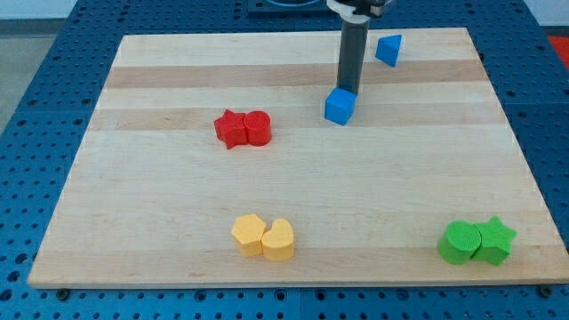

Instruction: Push blue cube towards the red circle

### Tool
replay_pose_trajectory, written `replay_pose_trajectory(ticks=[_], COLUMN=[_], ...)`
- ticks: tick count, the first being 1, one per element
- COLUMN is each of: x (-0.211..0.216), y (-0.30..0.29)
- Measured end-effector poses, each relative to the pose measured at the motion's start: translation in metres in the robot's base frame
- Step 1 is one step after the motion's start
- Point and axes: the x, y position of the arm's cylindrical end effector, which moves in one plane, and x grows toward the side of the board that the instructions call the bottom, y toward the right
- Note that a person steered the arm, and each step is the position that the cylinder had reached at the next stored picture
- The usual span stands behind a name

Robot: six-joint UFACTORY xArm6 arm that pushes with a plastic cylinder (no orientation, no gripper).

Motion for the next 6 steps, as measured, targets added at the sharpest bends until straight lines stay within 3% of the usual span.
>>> replay_pose_trajectory(ticks=[1, 3, 4, 6], x=[-0.008, 0.047, 0.047, 0.063], y=[0.001, -0.024, -0.027, 0.023])
